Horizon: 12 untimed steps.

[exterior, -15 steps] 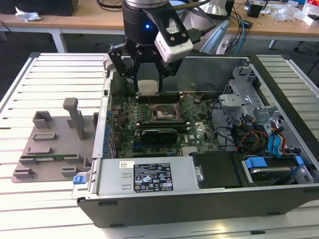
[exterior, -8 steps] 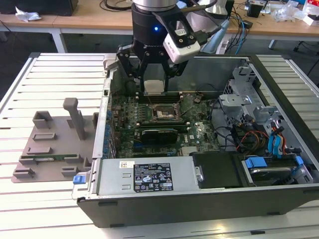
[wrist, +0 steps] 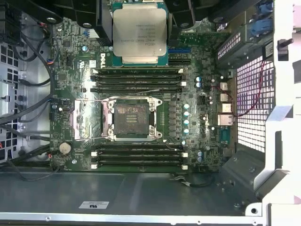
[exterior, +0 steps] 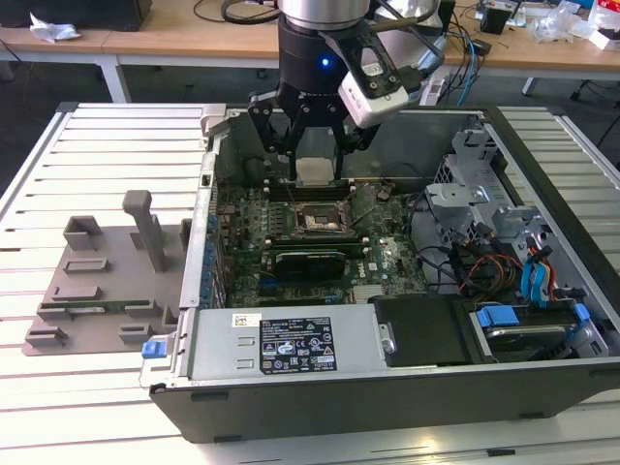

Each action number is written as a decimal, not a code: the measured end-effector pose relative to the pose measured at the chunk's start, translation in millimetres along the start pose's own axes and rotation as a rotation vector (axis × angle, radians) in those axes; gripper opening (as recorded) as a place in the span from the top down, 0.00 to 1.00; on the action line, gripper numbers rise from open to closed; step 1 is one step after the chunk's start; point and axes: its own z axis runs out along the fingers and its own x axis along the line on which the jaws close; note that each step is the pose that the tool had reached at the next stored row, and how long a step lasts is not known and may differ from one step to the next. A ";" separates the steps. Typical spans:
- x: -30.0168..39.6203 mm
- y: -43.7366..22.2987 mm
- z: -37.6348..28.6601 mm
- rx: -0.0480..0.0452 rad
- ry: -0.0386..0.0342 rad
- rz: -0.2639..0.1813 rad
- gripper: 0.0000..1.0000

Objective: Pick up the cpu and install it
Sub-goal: 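Pick up the cpu and move it towards the insertion slot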

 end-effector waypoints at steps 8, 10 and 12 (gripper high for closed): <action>-10.5 0.2 8.6 -0.0001 0.0000 0.000 0.45; -13.4 0.2 10.6 0.0000 0.0000 0.000 0.45; -15.3 0.2 12.1 -0.0001 0.0000 0.000 0.45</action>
